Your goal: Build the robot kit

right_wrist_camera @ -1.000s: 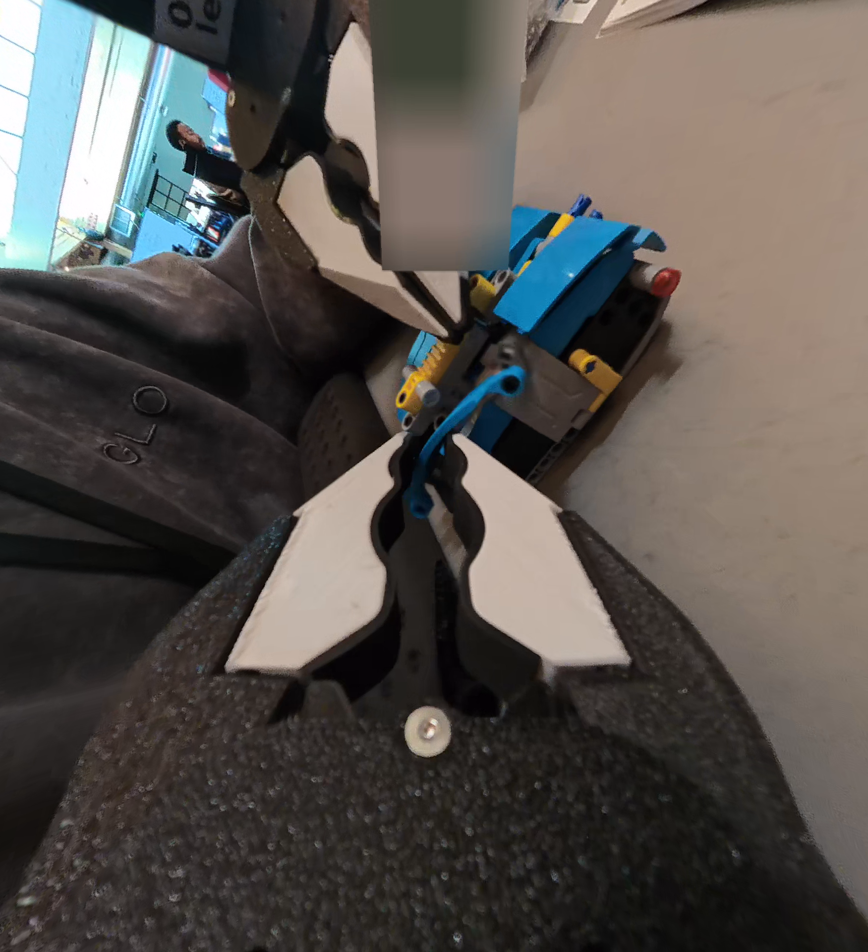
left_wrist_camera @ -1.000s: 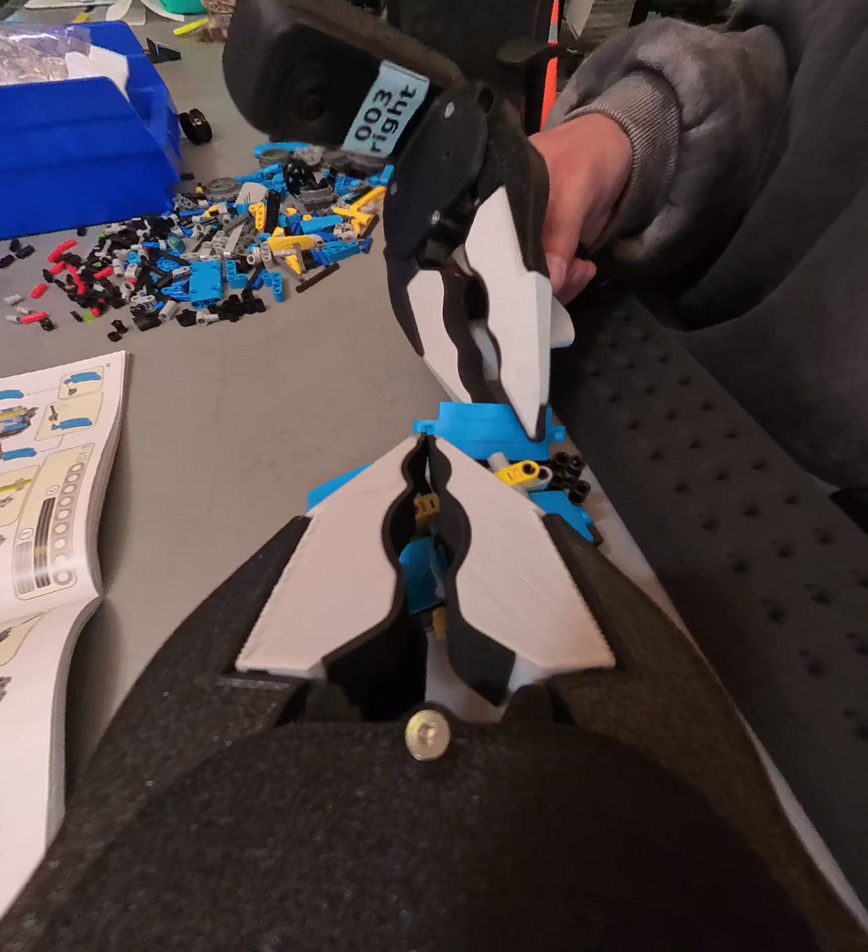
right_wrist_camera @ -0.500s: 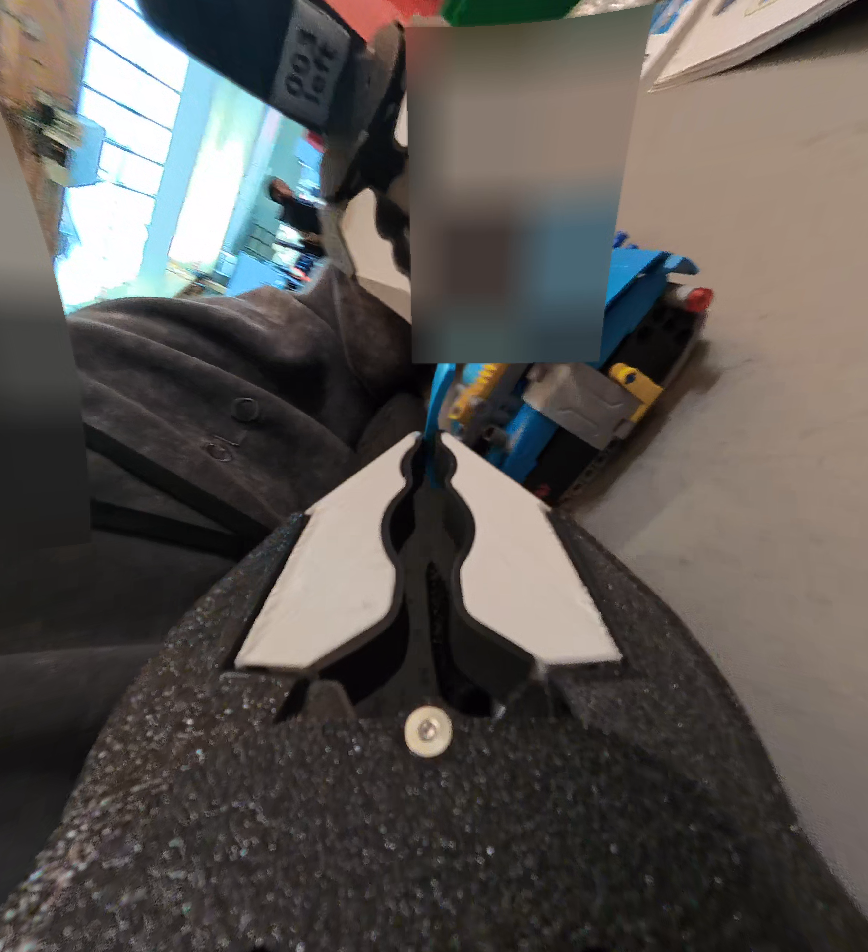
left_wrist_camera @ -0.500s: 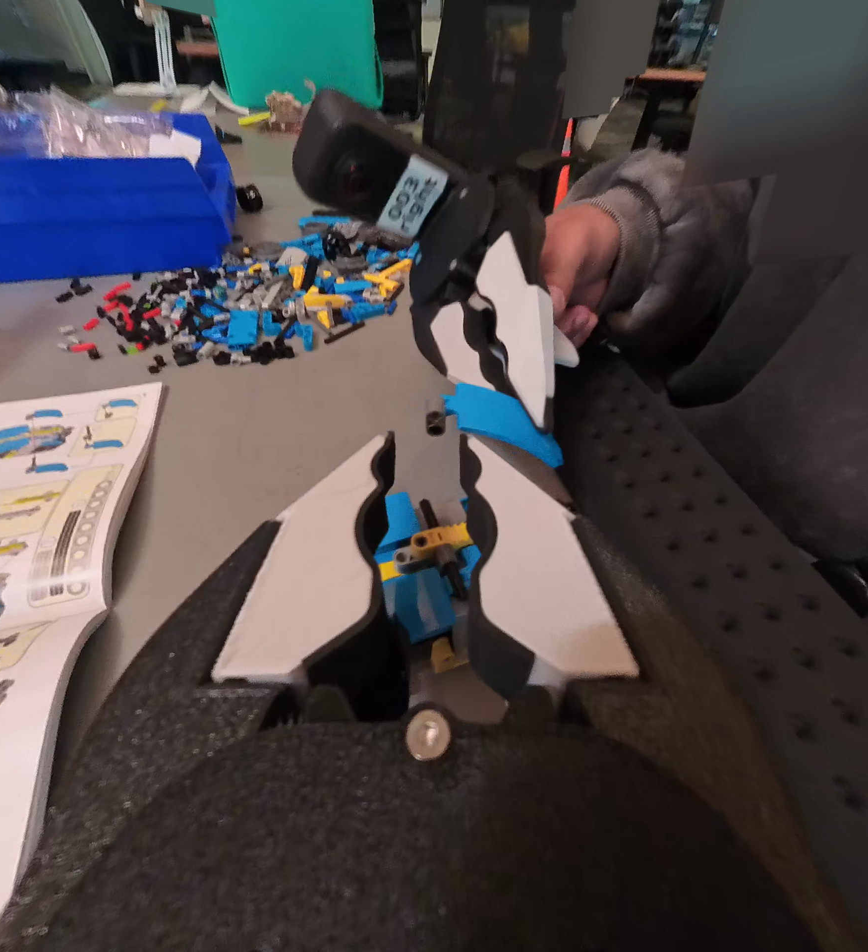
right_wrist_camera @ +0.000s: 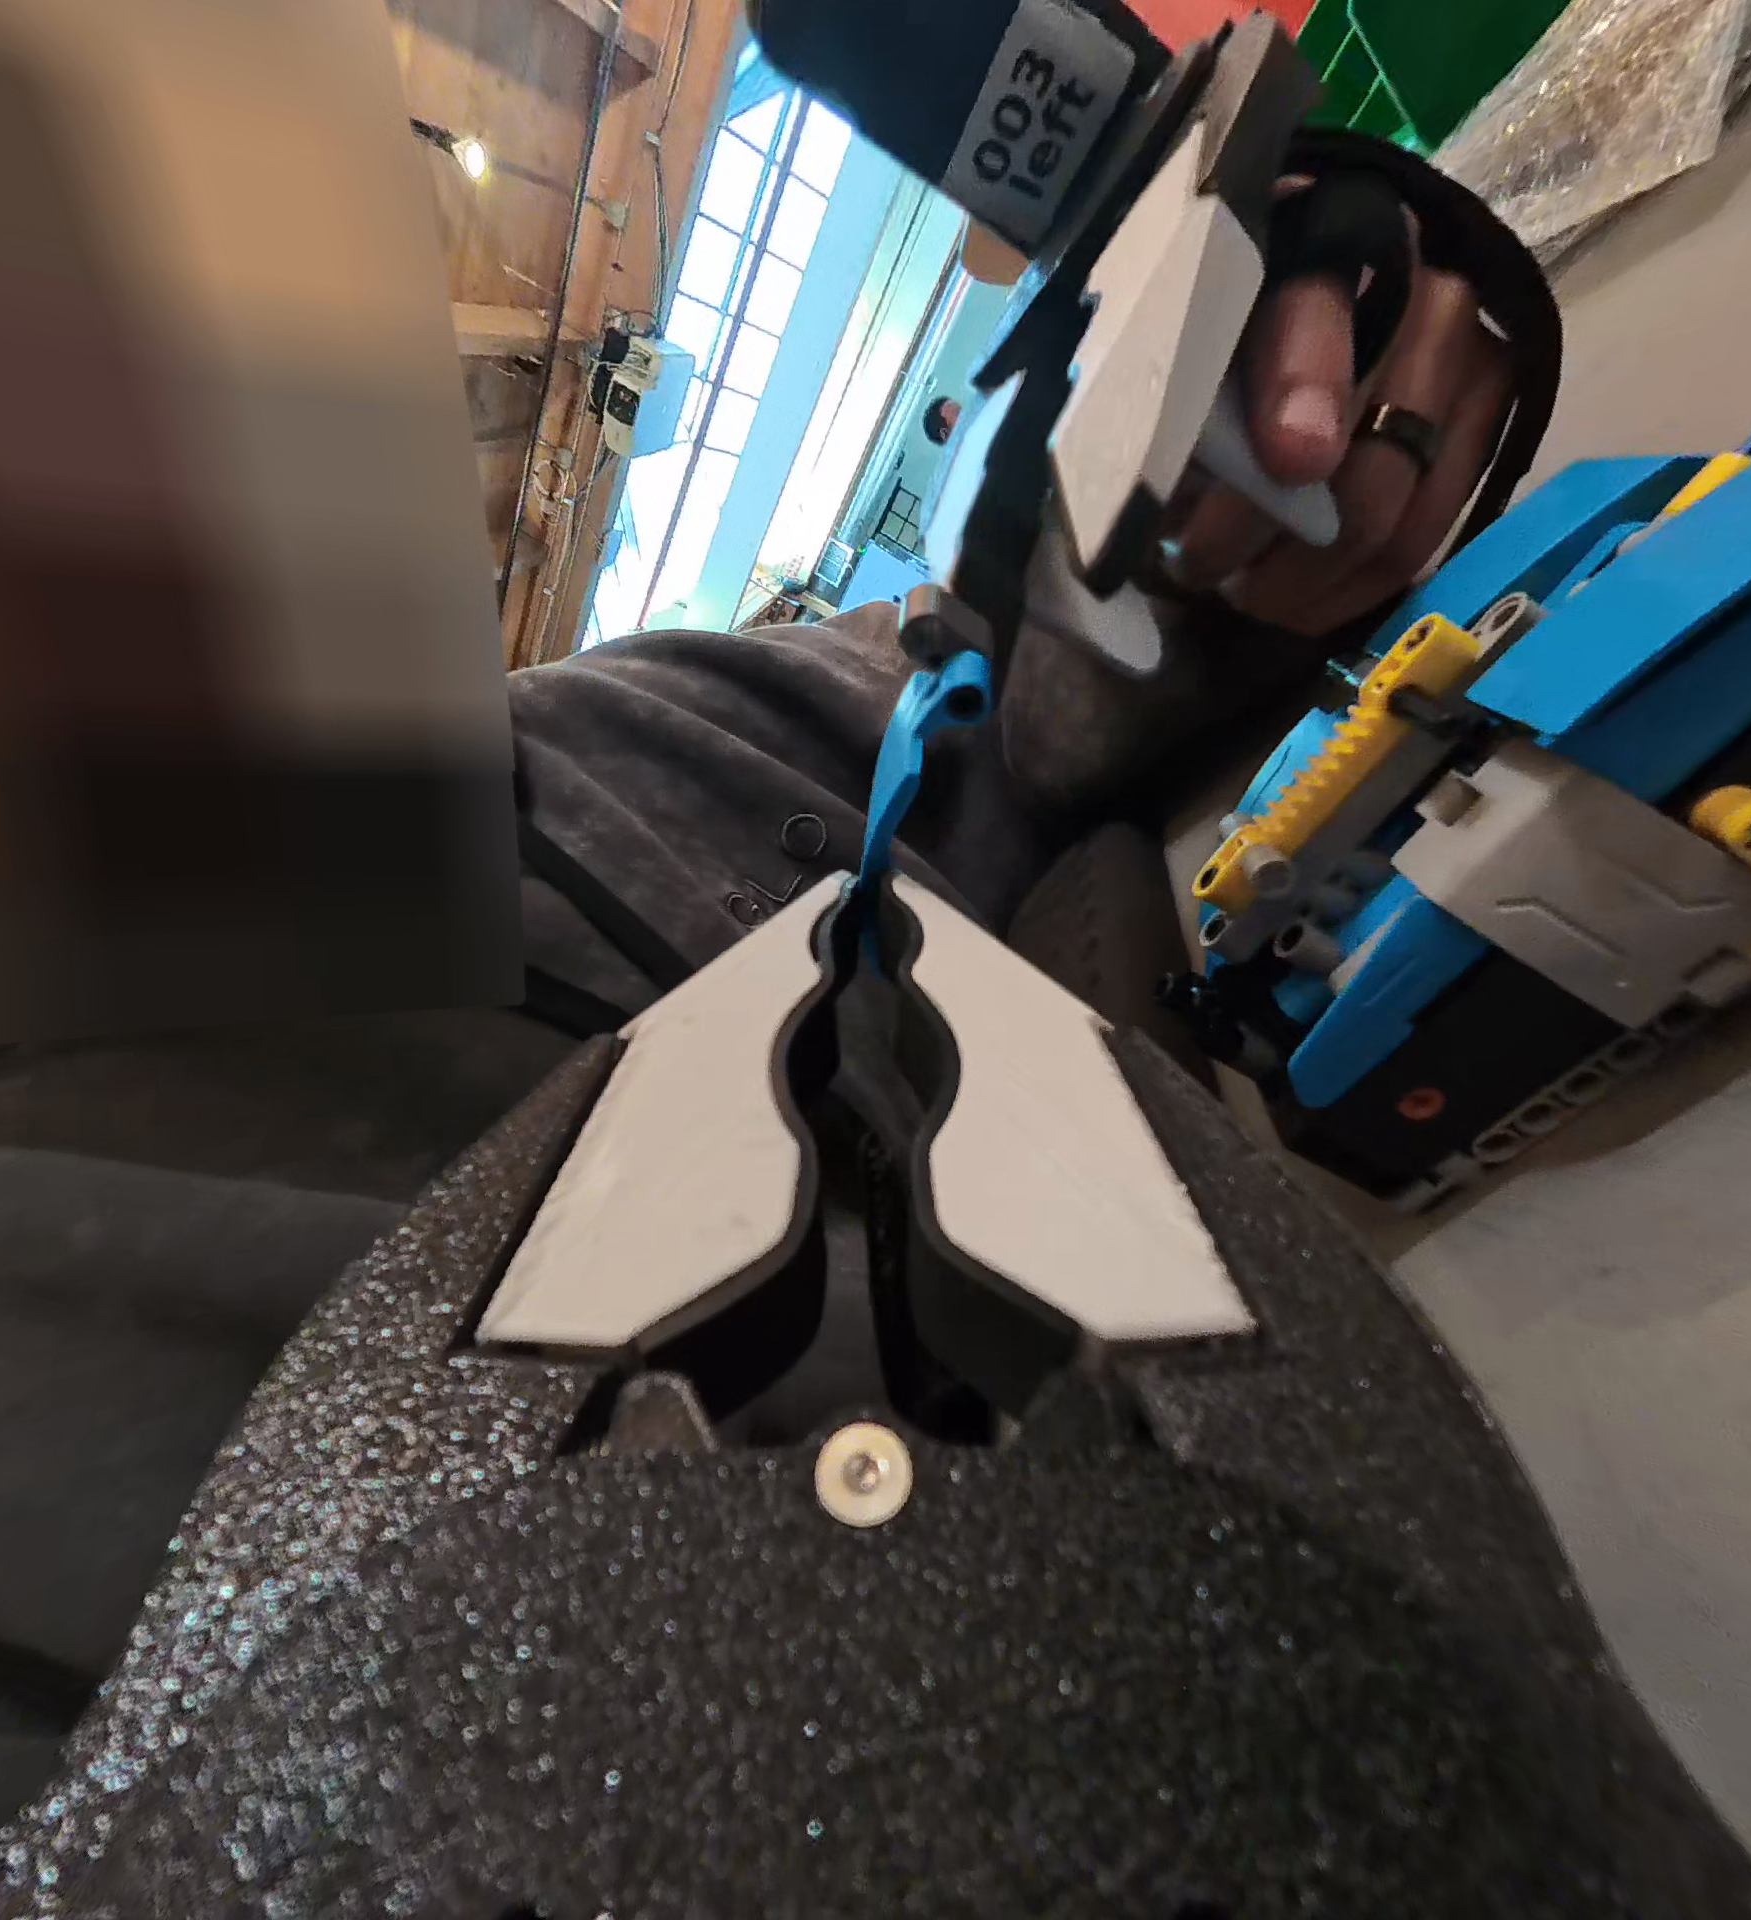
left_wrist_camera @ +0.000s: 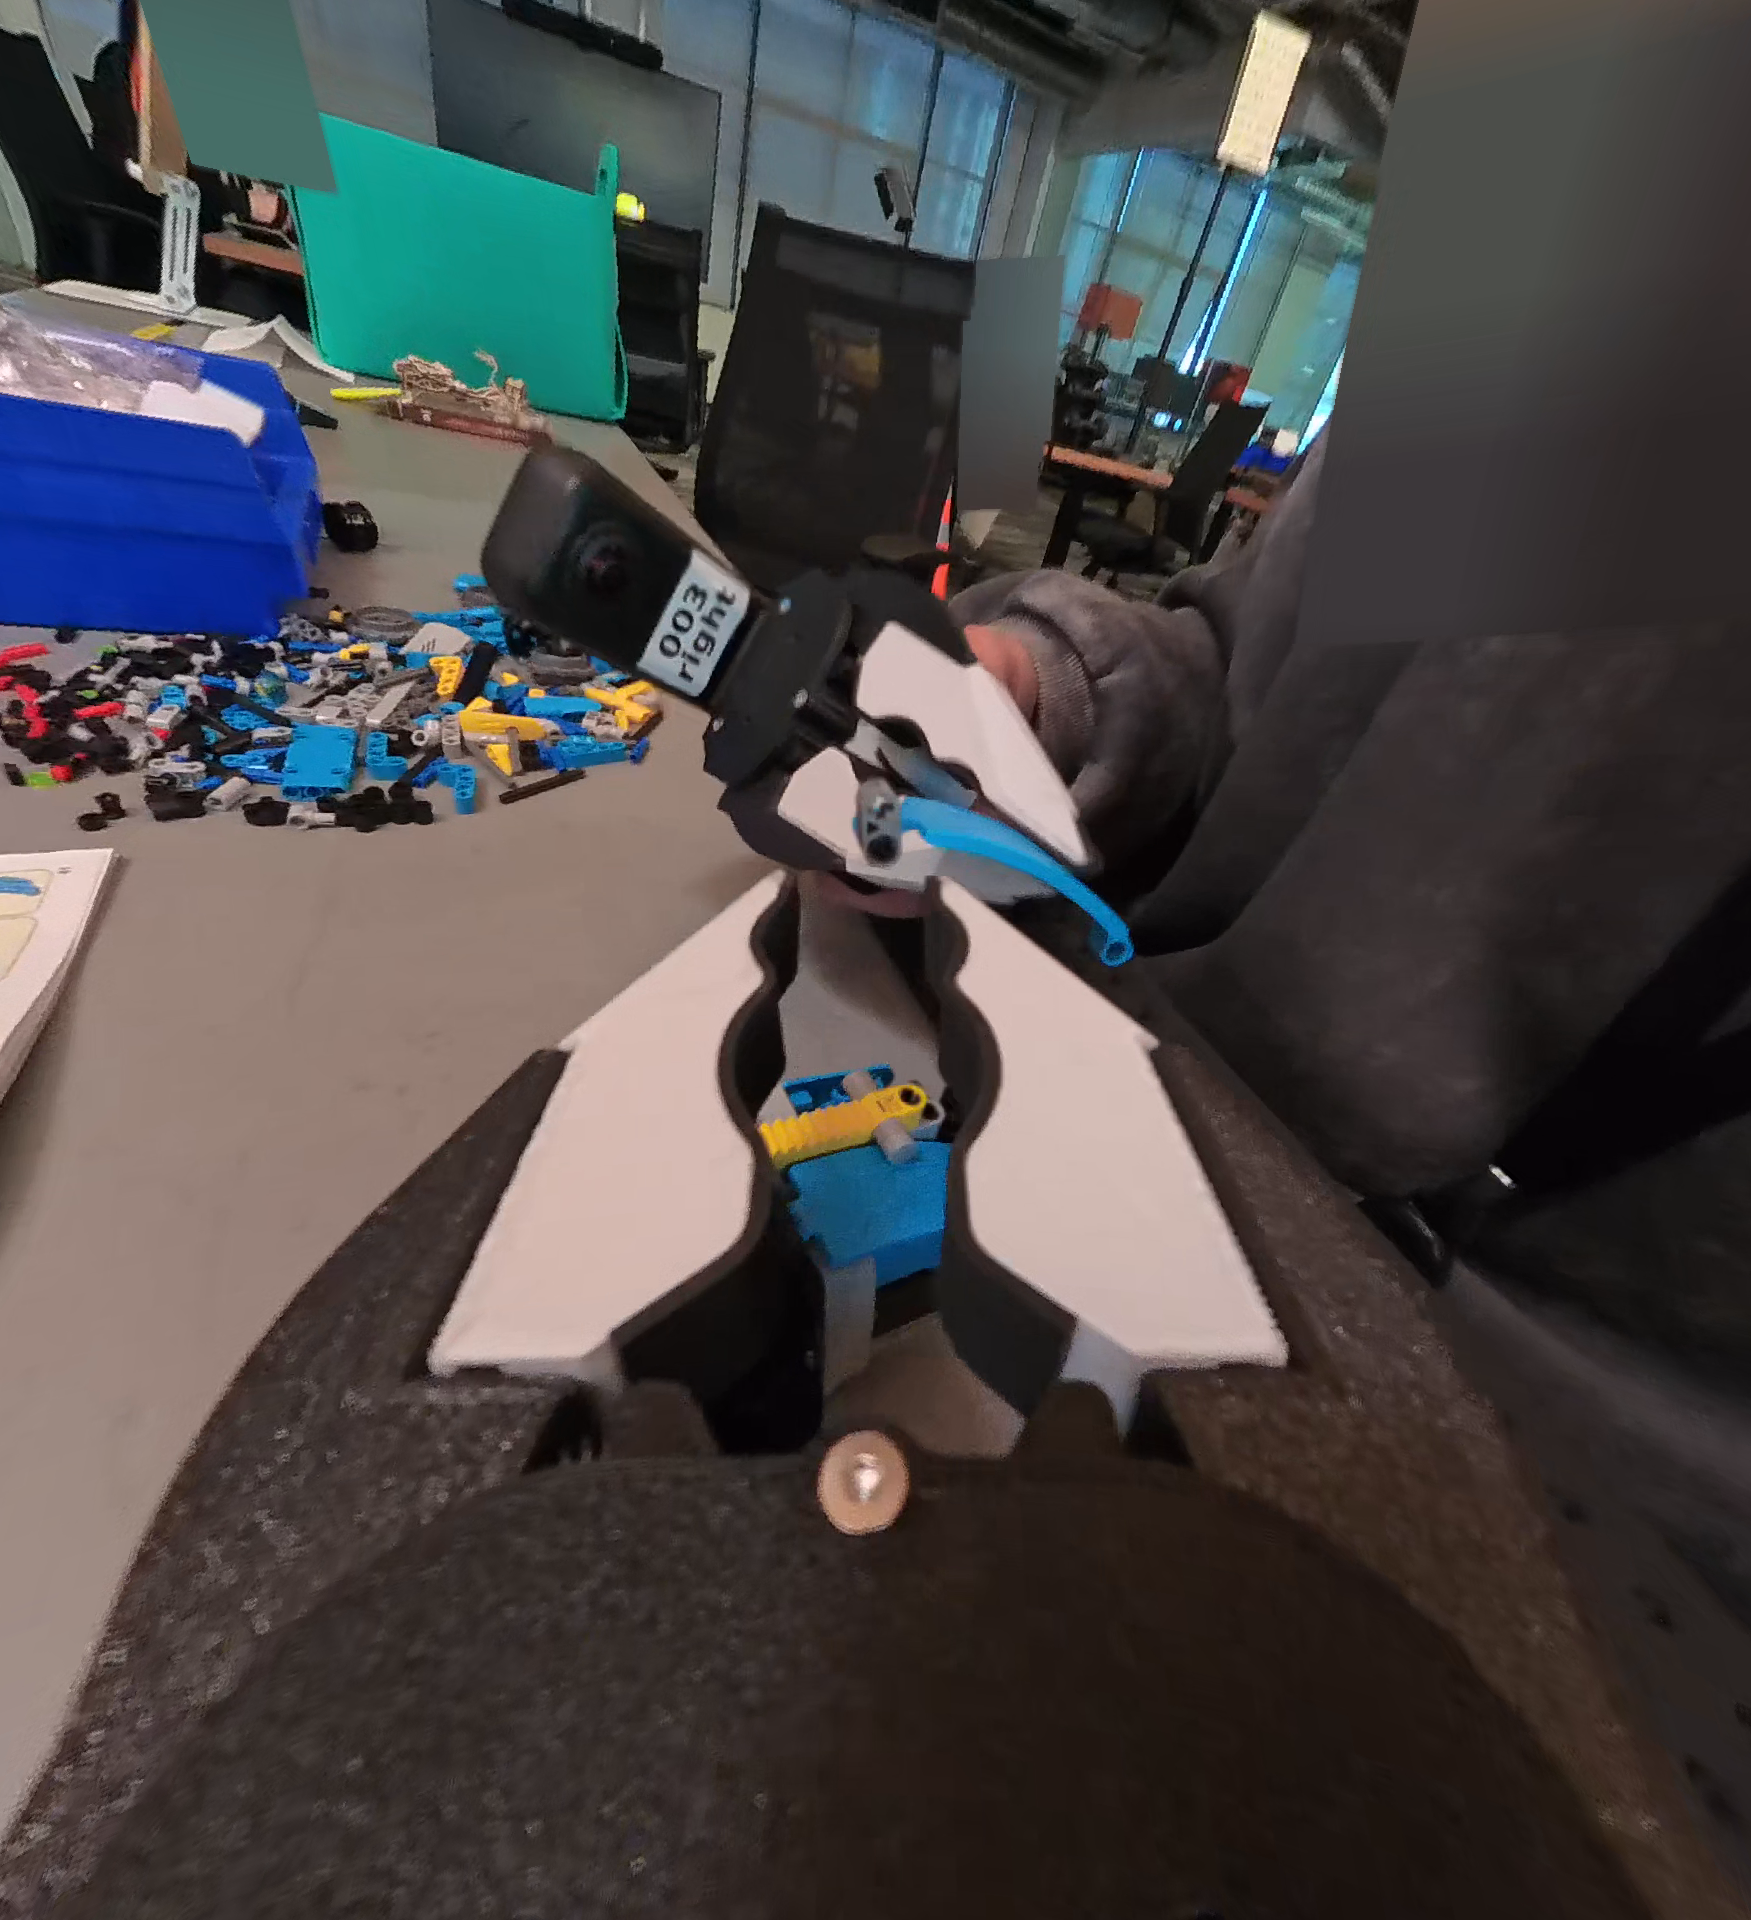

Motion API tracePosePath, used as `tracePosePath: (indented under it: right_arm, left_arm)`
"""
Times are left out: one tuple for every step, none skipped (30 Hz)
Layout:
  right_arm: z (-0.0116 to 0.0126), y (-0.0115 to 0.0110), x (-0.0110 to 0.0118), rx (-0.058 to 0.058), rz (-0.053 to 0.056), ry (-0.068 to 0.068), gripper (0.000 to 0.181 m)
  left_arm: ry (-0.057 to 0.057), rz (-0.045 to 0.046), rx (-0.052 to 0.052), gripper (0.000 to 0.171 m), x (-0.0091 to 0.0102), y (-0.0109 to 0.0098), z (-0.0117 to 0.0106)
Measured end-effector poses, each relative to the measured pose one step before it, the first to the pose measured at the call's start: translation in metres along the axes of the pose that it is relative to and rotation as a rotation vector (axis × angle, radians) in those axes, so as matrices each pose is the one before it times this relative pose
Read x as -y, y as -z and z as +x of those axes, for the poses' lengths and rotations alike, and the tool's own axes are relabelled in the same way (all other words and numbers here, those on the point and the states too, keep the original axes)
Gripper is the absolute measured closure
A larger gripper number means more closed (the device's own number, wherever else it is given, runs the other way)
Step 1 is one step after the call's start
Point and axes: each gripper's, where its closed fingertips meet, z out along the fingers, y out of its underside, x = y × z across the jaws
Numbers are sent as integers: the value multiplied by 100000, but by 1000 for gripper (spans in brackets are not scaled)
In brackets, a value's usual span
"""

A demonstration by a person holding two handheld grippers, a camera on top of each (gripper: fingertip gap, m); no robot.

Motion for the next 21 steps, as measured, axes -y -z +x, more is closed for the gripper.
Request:
tracePosePath:
  right_arm:
    - [189,-59,-116,-1451,-734,160,179]
    - [300,-105,-217,-2157,-1473,485,179]
    - [136,-138,-136,-1169,-926,510,179]
    - [48,-134,-73,-535,-555,180,179]
    - [62,-125,-58,-691,-559,464,179]
    - [-71,-113,-20,89,-316,475,179]
    - [-115,-104,-20,474,-283,168,179]
    - [5,-87,-60,-126,-493,112,179]
    - [-60,-70,-19,391,-145,4,179]
    - [-194,-91,6,1337,41,-358,179]
    - [-153,-81,6,1216,78,-455,179]
    - [-83,-91,-101,766,-640,-239,179]
    - [-361,-95,-73,2579,-427,-96,179]
    - [-652,14,258,4629,1687,-644,179]
    - [-505,95,363,3825,2295,-1364,180]
    - [-48,72,159,914,999,-1019,180]
    - [143,10,-87,-337,-433,-644,180]
    - [-69,-87,-111,1152,-435,-844,180]
    - [-348,-117,141,3070,1270,-978,180]
    - [-458,-140,276,4215,2144,-1706,180]
    - [-391,-163,296,4520,2488,-2302,180]
  left_arm:
    - [1646,2365,-934,148,359,294,11]
    - [1945,2100,-1113,148,378,201,45]
    - [1785,1159,-1063,148,252,86,72]
    - [1339,31,-678,149,35,-25,45]
    - [686,-1217,-525,151,-229,-120,50]
    - [-136,-1852,-357,155,-374,-154,70]
    - [-698,-983,10,155,-239,-121,75]
    - [-528,292,-403,156,5,-40,147]
    - [-155,400,-971,158,90,4,219]
    - [-174,165,-879,159,46,0,175]
    - [-161,401,-904,160,45,20,186]
    - [37,308,-1275,160,-8,7,214]
    - [-108,-22,-1421,160,-35,30,230]
    - [-743,-179,-523,160,-28,80,100]
    - [-1669,-197,952,159,-34,125,-112]
    - [-2348,88,1754,158,-10,133,-192]
    - [-2663,629,2092,156,87,90,-192]
    - [-3392,748,2646,153,131,21,-183]
    - [-4356,779,3017,150,162,-64,-138]
    - [-4448,1372,2589,149,247,-86,21]
    - [-3531,1977,1973,148,332,-79,107]
